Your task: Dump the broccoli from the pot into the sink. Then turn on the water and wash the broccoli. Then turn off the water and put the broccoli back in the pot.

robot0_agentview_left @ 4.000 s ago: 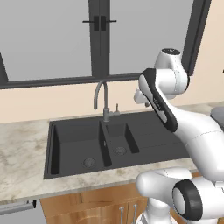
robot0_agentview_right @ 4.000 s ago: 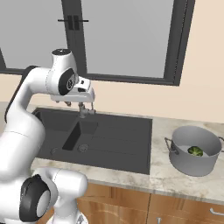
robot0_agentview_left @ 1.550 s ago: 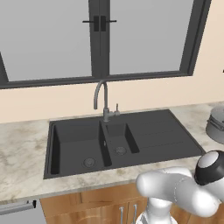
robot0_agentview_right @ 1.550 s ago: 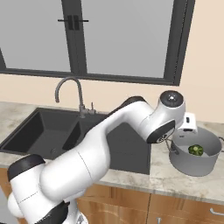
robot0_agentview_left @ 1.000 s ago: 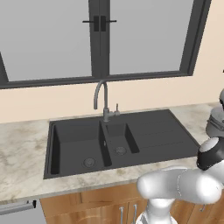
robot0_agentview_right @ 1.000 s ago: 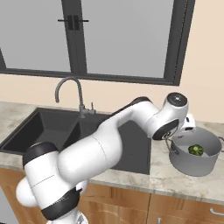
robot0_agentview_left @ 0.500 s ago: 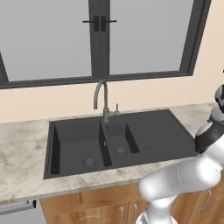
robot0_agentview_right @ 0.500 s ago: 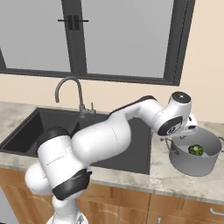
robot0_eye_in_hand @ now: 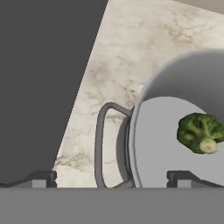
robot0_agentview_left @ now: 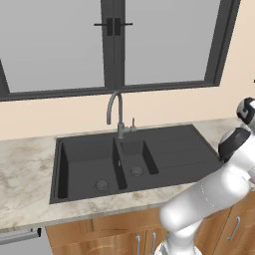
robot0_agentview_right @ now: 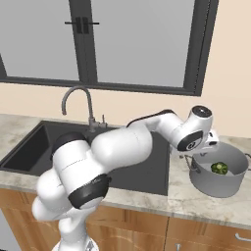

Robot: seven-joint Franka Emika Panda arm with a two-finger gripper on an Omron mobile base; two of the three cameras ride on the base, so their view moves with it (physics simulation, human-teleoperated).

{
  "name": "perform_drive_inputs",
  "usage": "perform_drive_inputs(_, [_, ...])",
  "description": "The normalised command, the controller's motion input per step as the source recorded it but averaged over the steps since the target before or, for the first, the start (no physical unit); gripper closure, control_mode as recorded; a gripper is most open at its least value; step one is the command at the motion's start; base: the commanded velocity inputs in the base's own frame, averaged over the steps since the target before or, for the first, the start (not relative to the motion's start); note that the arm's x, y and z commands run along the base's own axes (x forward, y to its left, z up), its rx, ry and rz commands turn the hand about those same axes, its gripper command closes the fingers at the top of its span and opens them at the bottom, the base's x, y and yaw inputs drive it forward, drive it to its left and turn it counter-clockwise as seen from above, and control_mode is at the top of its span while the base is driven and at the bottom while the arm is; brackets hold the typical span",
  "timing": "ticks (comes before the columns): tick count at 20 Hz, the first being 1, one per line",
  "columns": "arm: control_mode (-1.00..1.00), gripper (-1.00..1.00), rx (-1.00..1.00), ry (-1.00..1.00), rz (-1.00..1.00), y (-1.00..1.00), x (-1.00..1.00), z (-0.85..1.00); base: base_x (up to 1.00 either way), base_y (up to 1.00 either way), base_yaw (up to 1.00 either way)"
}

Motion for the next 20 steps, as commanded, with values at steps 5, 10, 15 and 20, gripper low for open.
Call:
perform_drive_inputs(5, [-1.00, -1.00, 0.00, 0.00, 0.00, -0.04, 0.18, -0.26, 0.00, 0.00, 0.00])
perform_drive_inputs(10, [-1.00, -1.00, 0.00, 0.00, 0.00, -0.04, 0.01, -0.14, 0.00, 0.00, 0.00])
perform_drive_inputs(15, [-1.00, -1.00, 0.00, 0.00, 0.00, 0.00, 0.00, -0.06, 0.00, 0.00, 0.00])
perform_drive_inputs(20, [-1.00, -1.00, 0.00, 0.00, 0.00, 0.00, 0.00, -0.12, 0.00, 0.00, 0.00])
